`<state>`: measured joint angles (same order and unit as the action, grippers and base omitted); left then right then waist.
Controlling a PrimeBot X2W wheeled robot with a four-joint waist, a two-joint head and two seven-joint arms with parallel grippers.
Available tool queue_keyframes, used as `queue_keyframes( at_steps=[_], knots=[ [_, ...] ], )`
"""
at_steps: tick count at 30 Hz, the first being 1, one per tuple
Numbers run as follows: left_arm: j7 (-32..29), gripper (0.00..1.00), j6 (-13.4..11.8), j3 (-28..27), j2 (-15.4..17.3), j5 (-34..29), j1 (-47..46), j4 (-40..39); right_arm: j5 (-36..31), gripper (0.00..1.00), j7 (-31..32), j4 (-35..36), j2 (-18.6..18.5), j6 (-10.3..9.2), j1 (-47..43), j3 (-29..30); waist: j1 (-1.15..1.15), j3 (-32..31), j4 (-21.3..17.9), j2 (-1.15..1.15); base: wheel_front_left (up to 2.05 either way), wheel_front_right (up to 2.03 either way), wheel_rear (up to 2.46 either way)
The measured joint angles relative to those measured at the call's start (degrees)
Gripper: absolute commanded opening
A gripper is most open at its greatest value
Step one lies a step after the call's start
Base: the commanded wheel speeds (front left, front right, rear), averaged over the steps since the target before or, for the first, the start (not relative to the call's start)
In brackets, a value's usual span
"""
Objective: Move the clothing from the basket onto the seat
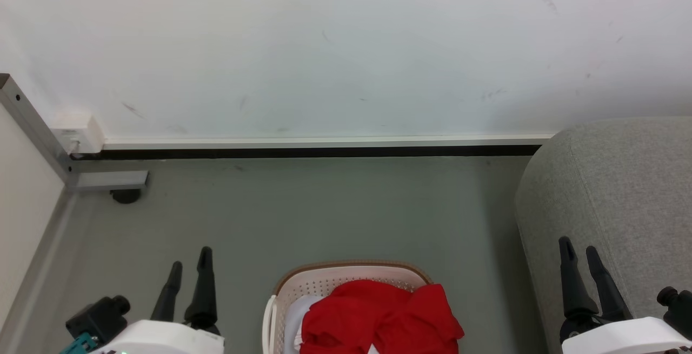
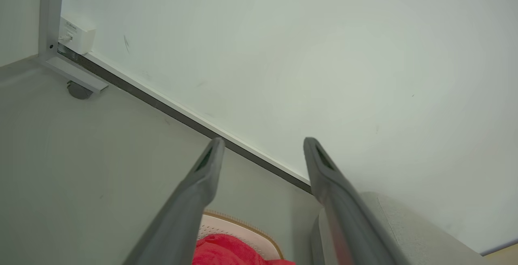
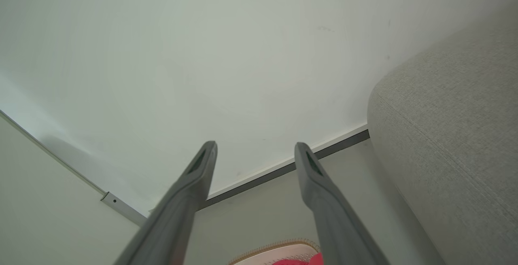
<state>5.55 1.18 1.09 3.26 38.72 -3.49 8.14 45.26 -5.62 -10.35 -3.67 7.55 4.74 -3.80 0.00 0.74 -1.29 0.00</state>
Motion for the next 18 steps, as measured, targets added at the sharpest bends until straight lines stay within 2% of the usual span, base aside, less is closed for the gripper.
queue_keyframes(
  at_steps=[18],
  knots=[
    [3.1, 1.00, -3.0, 3.6, 1.8, -10.7, 0.1, -0.6, -13.0, 1.00, -3.0, -2.4, 0.2, 0.00, 0.8, -1.3, 0.00, -0.1, -0.3, 0.00, 0.00, 0.00, 0.00]
  ],
)
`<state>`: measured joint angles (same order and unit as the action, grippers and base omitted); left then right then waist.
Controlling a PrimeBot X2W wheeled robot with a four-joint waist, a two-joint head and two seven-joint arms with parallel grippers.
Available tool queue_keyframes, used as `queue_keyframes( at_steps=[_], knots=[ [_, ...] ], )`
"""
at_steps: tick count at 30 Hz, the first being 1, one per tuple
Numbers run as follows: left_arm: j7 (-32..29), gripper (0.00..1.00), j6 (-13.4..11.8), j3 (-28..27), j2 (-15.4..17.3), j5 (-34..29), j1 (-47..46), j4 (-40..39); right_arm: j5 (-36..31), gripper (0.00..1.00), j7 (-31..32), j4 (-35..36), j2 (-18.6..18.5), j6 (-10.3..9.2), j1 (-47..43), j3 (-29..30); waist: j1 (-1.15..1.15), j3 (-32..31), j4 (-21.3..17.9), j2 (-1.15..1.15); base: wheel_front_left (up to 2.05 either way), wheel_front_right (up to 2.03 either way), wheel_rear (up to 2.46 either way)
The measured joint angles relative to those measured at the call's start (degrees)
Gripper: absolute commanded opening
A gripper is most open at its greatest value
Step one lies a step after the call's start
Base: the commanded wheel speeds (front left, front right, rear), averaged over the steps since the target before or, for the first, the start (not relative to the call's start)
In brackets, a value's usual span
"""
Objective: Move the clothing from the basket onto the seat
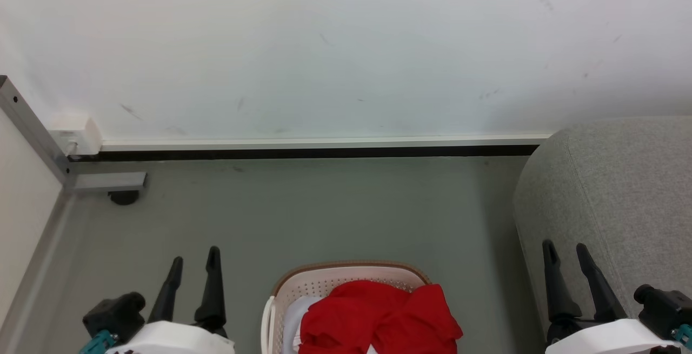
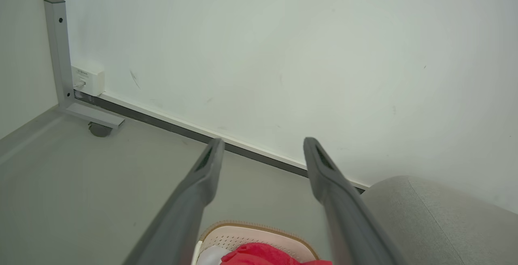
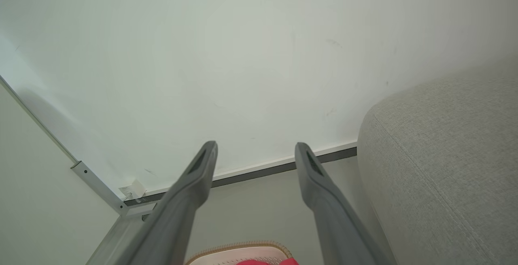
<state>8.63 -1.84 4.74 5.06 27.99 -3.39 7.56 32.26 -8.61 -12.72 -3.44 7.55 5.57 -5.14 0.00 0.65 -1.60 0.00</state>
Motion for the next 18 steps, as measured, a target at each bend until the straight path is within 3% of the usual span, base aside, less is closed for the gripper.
queue_keyframes(
  at_steps=[18],
  knots=[
    [2.5, 1.00, -0.3, 0.7, 0.0, -9.7, 0.4, -1.0, -8.2, 1.00, -2.5, -0.1, 0.4, 0.00, 0.3, -0.7, 0.00, 0.1, -0.6, 0.00, 0.00, 0.00, 0.00]
  ],
)
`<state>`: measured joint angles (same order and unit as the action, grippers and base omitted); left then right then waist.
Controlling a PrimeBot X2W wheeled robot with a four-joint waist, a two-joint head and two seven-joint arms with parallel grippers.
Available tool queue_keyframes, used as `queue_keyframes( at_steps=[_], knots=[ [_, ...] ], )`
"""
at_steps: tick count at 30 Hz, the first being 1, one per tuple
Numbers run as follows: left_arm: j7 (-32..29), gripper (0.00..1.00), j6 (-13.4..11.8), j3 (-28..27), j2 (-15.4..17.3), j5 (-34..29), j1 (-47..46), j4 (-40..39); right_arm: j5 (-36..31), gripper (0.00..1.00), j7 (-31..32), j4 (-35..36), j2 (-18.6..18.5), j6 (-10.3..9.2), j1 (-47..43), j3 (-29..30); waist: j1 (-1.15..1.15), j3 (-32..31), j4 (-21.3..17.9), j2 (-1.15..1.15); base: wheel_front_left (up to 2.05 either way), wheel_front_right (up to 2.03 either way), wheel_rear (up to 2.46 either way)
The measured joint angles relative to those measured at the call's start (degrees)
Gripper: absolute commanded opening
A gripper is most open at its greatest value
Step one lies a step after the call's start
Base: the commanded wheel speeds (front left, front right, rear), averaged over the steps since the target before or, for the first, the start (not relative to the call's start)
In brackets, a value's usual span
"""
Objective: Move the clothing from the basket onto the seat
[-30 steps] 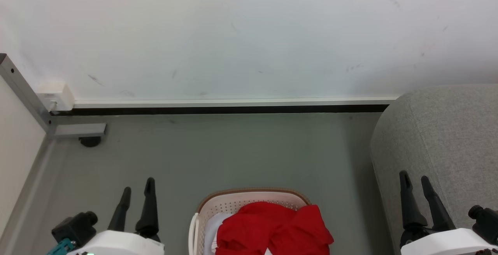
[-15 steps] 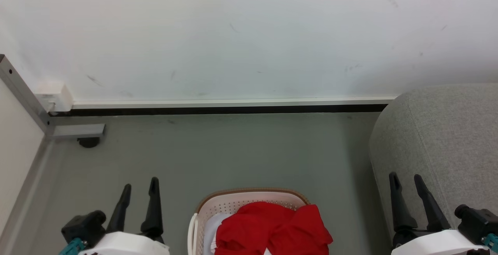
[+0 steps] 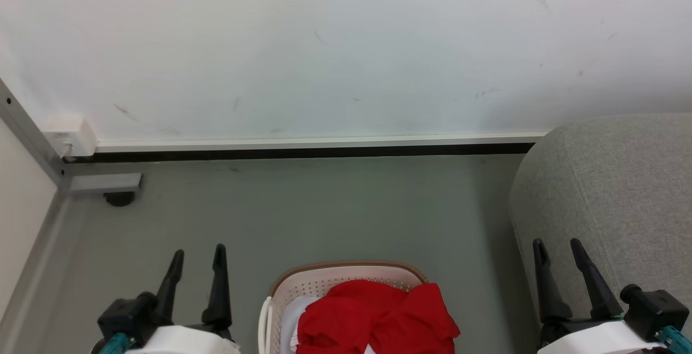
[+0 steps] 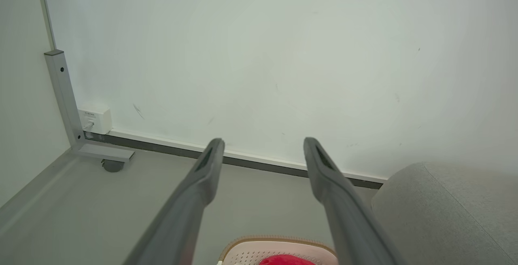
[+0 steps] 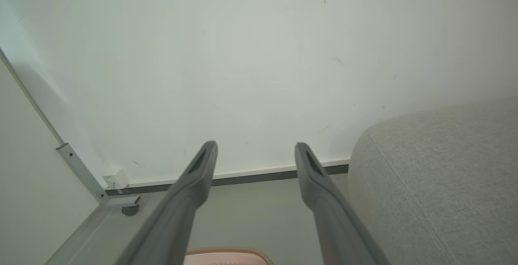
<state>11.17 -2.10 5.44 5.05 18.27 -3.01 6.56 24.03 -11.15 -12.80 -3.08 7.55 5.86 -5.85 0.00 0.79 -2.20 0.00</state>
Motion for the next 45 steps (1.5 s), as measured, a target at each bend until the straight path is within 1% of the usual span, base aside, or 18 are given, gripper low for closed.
queue_keyframes(
  at_steps=[14, 25, 29, 31, 37, 45],
  knots=[
    [1.5, 1.00, 0.1, 0.0, -0.4, -6.8, 0.2, -0.3, -5.4, 1.00, -1.5, 0.1, 0.2, 0.00, 0.5, -0.7, 0.00, 0.3, -0.3, 0.00, 0.00, 0.00, 0.00],
    [2.6, 1.00, 1.6, -0.3, -0.7, -11.0, 0.6, -0.5, -9.3, 1.00, -2.6, 0.0, 0.2, 0.00, 0.6, -1.4, 0.00, 0.4, -0.6, 0.00, 0.00, 0.00, 0.00],
    [3.0, 1.00, 1.8, -0.4, -0.8, -12.2, 0.6, -0.5, -10.4, 1.00, -3.0, 0.0, 0.2, 0.00, 0.7, -1.7, 0.00, 0.4, -0.7, 0.00, 0.00, 0.00, 0.00],
    [3.4, 1.00, 2.0, -0.5, -0.9, -13.9, 0.6, -0.5, -11.1, 1.00, -3.4, 0.0, 0.2, 0.00, 0.7, -1.8, 0.00, 0.4, -0.7, 0.00, 0.00, 0.00, 0.00],
    [3.9, 1.00, 2.1, -0.7, -1.2, -15.4, 0.6, -0.5, -12.1, 1.00, -3.9, 0.1, 0.2, 0.00, 0.7, -1.9, 0.00, 0.3, -0.8, 0.00, 0.00, 0.00, 0.00],
    [4.0, 1.00, 2.7, -1.3, -1.5, -15.4, 0.7, -0.1, -11.9, 1.00, -4.0, 0.1, 0.2, 0.00, 0.7, -1.9, 0.00, 0.3, -0.9, 0.00, 0.00, 0.00, 0.00]
  ],
)
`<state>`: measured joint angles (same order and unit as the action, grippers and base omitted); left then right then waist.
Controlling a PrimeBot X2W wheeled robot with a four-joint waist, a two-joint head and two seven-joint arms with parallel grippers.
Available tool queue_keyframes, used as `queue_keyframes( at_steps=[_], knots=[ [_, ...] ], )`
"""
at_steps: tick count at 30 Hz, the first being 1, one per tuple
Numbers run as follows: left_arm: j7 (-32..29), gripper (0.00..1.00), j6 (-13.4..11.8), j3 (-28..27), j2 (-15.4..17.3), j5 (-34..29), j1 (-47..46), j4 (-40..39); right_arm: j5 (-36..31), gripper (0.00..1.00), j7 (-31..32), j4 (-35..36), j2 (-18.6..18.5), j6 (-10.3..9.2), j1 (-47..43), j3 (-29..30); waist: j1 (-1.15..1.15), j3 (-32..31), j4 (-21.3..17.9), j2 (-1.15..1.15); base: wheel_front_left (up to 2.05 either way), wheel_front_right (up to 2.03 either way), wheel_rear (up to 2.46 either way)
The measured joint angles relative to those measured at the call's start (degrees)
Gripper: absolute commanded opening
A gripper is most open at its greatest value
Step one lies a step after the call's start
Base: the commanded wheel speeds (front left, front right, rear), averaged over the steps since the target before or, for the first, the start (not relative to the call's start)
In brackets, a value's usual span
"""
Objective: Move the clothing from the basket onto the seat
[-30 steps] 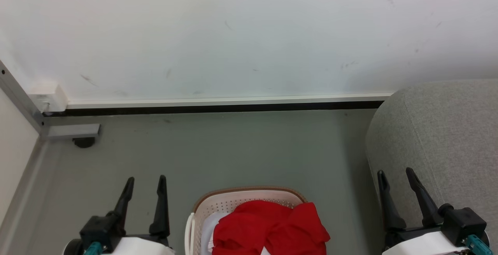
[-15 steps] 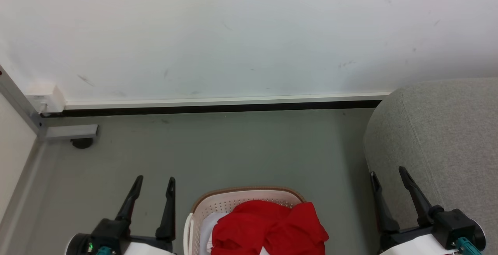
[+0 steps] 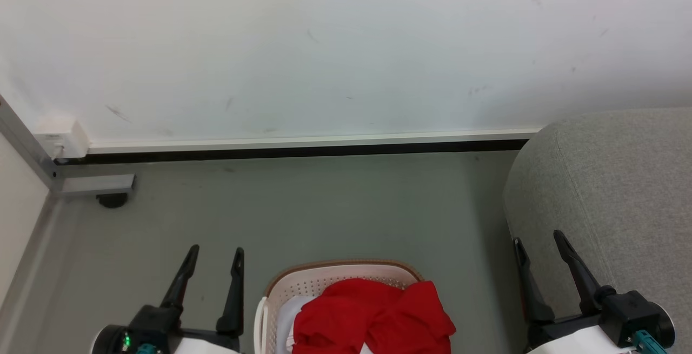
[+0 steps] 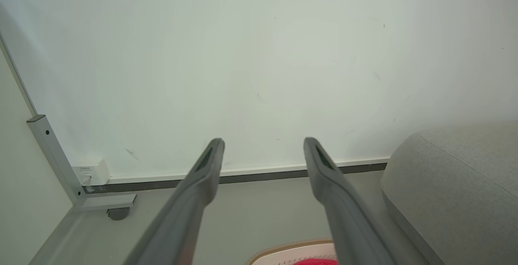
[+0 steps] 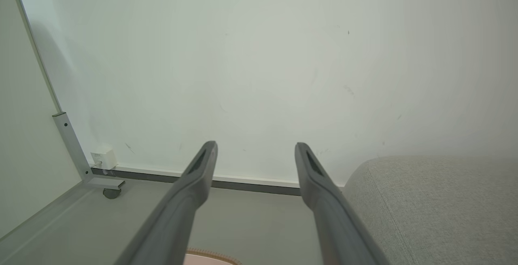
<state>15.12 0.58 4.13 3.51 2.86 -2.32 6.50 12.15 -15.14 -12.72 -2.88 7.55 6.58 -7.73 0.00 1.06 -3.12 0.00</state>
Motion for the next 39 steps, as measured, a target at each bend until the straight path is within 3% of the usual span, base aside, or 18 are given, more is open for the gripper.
queue_keyframes(
  at_steps=[17, 28, 32, 39],
  knots=[
    [0.0, 1.00, 0.9, -1.1, -0.5, 0.3, -0.1, 0.8, 1.0, 1.00, 0.0, 0.0, 0.0, 0.00, 0.2, 0.0, 0.00, 0.8, -0.3, 0.00, 0.00, 0.00, 0.00],
    [0.0, 1.00, 1.7, 1.1, -0.7, 1.7, -4.7, 2.4, 3.3, 1.00, 0.0, 1.5, 0.0, 0.00, 2.5, 1.8, 0.00, 5.9, -1.9, 0.00, 0.00, 0.00, 0.00],
    [0.0, 1.00, 2.0, 1.8, -0.7, 1.7, -7.3, 5.5, 3.4, 1.00, 0.0, 2.6, 0.0, 0.00, 4.1, 2.3, 0.00, 9.1, -3.3, 0.00, 0.00, 0.00, 0.00],
    [0.0, 1.00, 3.0, 2.4, 0.2, 1.0, -14.4, 18.7, 2.6, 1.00, 0.0, 4.9, 0.0, 0.00, 7.9, 2.1, -0.01, 15.9, -6.7, 0.00, 0.00, 0.00, 0.00]
  ],
)
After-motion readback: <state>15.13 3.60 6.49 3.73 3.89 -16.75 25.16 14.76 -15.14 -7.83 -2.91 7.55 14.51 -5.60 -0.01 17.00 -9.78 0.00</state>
